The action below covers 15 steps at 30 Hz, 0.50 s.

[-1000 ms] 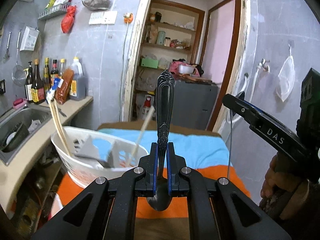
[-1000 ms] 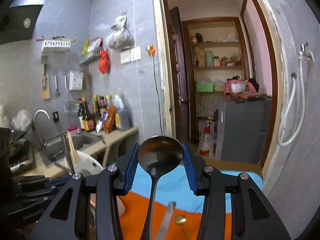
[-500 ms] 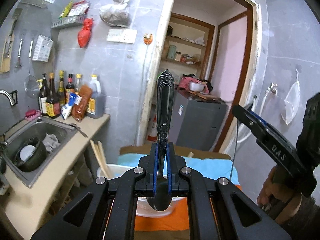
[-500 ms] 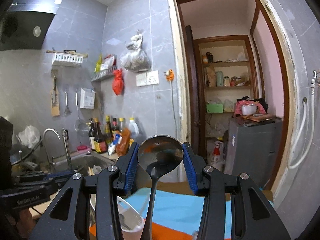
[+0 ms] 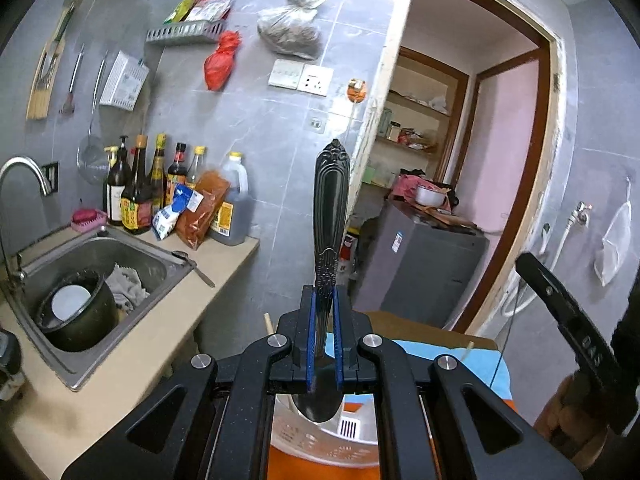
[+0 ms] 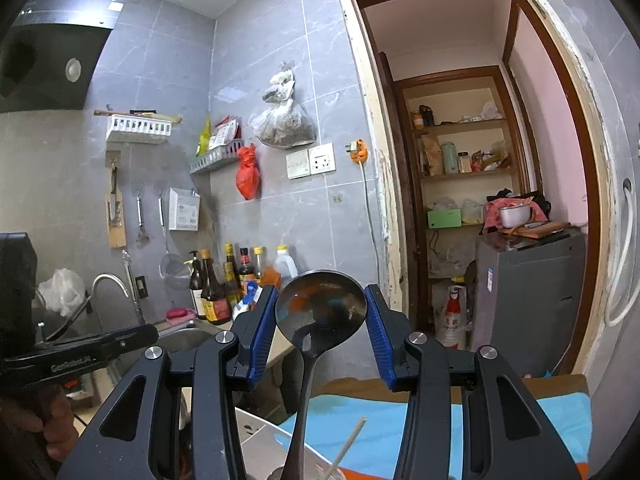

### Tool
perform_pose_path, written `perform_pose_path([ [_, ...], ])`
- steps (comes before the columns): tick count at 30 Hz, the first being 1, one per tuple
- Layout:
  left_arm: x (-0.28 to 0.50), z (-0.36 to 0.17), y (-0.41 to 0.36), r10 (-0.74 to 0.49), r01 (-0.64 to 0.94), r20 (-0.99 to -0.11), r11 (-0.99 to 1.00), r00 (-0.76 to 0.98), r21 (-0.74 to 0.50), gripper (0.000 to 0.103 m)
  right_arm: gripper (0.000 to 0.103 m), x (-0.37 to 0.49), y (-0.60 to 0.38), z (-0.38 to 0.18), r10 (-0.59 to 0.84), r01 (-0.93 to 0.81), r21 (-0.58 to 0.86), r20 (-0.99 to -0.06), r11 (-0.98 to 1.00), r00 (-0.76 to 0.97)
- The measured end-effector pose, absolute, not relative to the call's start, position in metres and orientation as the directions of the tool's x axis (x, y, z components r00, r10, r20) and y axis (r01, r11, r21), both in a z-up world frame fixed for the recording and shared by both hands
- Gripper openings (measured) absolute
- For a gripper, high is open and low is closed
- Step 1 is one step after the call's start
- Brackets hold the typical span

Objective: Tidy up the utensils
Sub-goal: 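Lift both spoons and carry them above the white caddy, then open both grippers over the caddy to drop the spoons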

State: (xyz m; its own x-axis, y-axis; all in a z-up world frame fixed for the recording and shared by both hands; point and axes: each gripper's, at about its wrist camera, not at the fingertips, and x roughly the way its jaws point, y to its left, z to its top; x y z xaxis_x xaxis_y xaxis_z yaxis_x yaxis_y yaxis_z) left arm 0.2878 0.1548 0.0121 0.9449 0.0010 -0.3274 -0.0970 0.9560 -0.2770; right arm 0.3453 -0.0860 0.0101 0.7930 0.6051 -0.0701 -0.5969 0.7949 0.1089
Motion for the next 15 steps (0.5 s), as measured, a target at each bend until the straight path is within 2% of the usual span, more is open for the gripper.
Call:
perform_pose_path([
  [7, 0.305, -0.006, 0.152, -0.023, -0.073, -0.325, 0.957, 0.945, -0.280, 0.005, 0.041, 0.341, -0.080, -0.014, 0.577, -0.574, 0.073, -0.019, 0.815, 0.817],
  [15, 0.315, -0.034, 0.141, -0.026, -0.056, -0.340, 0.972, 0.940, -0.230, 0.005, 0.041, 0.342, -0.070, -0.042, 0.572, -0.571, 0.025, -0.025, 0.820, 0.820],
])
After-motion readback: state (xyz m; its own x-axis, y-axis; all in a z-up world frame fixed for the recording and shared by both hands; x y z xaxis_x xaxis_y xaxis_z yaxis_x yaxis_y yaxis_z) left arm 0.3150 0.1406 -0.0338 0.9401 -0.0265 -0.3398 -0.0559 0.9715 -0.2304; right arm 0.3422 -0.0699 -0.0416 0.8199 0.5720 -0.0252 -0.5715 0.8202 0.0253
